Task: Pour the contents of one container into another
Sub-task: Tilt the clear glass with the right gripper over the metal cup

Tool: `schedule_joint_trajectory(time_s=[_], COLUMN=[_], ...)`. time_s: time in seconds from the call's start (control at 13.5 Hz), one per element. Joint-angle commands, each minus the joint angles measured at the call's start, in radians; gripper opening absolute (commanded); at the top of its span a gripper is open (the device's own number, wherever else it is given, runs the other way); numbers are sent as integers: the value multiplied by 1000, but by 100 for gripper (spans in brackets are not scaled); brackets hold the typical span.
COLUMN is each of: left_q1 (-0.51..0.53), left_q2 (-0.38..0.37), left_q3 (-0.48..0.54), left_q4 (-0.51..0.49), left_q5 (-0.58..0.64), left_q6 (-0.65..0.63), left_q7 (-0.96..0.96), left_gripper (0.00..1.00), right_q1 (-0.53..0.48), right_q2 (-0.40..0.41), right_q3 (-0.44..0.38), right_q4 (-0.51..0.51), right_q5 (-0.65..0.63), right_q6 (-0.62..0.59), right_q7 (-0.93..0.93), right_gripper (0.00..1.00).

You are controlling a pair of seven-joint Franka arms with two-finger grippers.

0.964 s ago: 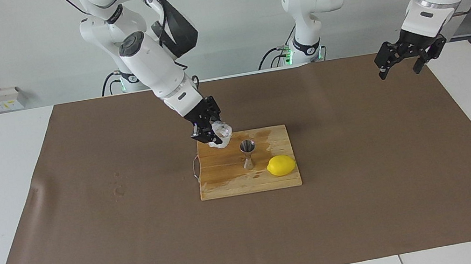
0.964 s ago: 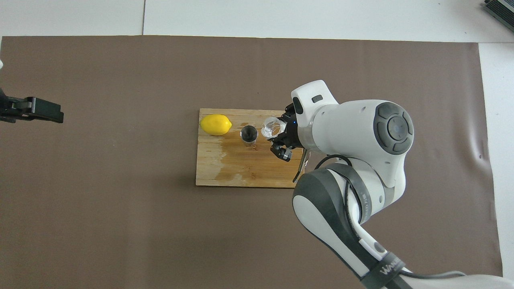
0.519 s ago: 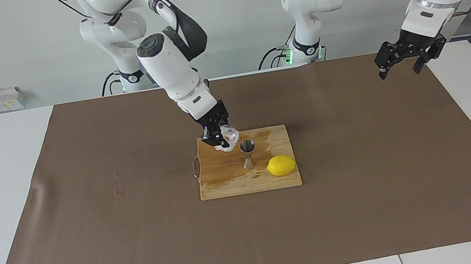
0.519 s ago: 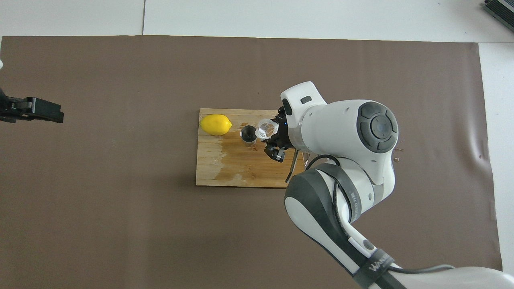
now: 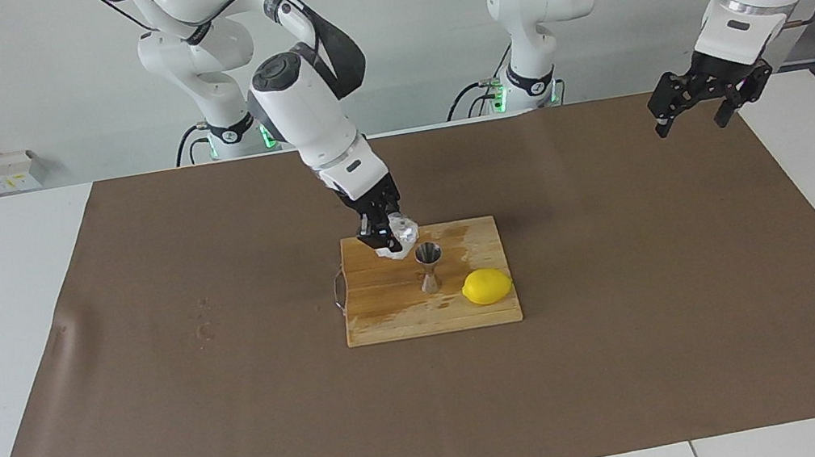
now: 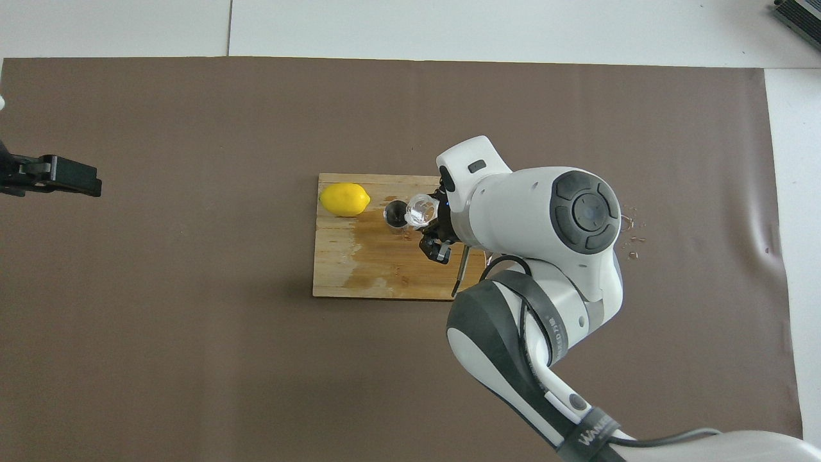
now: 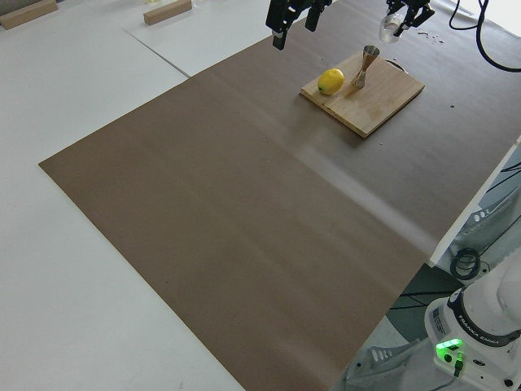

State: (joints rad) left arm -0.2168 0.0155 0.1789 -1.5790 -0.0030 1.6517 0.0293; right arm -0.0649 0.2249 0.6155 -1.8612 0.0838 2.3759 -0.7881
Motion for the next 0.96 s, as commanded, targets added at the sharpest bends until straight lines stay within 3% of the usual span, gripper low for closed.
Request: schedule_joint_trajectory(time_s=[0.0,0.37,0.89], left_q1=[1,-1,-1], left_q2=[-29,-29,-29], left_q3=[-1,-1,-1], left_q4=[-33,-33,-33], left_q5=[8,8,8], left_q6=[-3,-3,-3], left_q7=[-11,-11,-11], left_gripper=[100,100,100], right_q1=[-7,7,8], right_q2=[14,30,68], right_q3=[15,23,30], right_q4=[20,39,97], right_q5=[-50,-128,-176], right_q6=[-18,-49,-81], right_q7=[41,75,90], right_gripper=[13,5,3])
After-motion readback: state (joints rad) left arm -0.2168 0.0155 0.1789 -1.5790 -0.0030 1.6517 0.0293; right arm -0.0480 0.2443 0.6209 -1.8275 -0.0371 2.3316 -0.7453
